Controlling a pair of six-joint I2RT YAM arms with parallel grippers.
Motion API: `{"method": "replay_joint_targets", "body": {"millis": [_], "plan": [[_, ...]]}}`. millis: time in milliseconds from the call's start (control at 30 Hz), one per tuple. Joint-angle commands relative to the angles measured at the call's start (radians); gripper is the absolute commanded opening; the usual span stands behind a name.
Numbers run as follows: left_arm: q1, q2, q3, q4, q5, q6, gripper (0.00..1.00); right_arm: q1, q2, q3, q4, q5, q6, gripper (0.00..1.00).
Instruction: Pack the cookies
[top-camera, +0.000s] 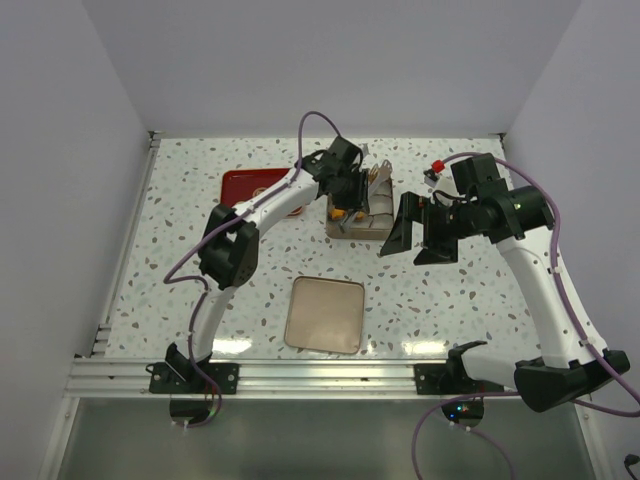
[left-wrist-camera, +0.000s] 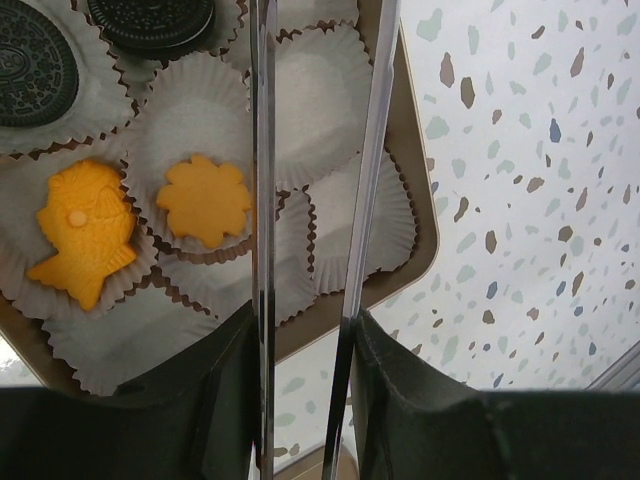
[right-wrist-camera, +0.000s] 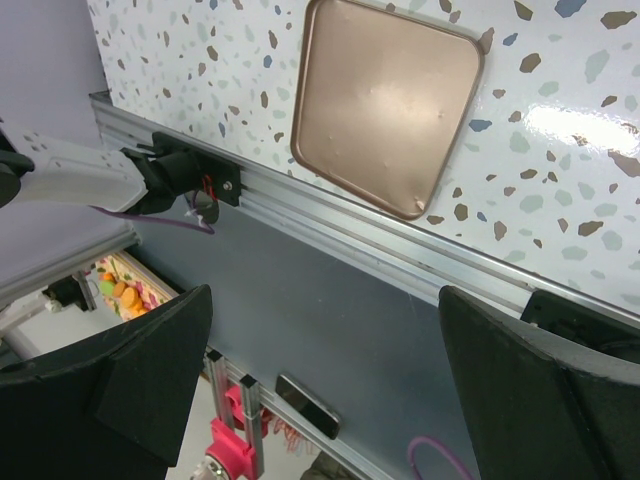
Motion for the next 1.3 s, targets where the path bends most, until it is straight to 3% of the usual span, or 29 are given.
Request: {"method": "replay_joint_targets", "body": {"millis": [0, 833, 1267], "plan": [[0.000, -0.042, -0.009, -0.016, -0.043, 0.023, 0.41, 0.008, -0.001, 0.005, -0.005, 0.012, -0.018, 0.99], [-0.002, -0.084, -0.043, -0.019, -0.048, 0.045, 0.48, 0.006, -0.005, 0.009, -0.007, 0.008, -0.015, 0.99], [0.026, -0.146, 0.062, -0.086, -0.077, 0.052, 0.46, 0.006, -0.002, 0.019, -0.013, 0.009, -0.016, 0.99]]}}
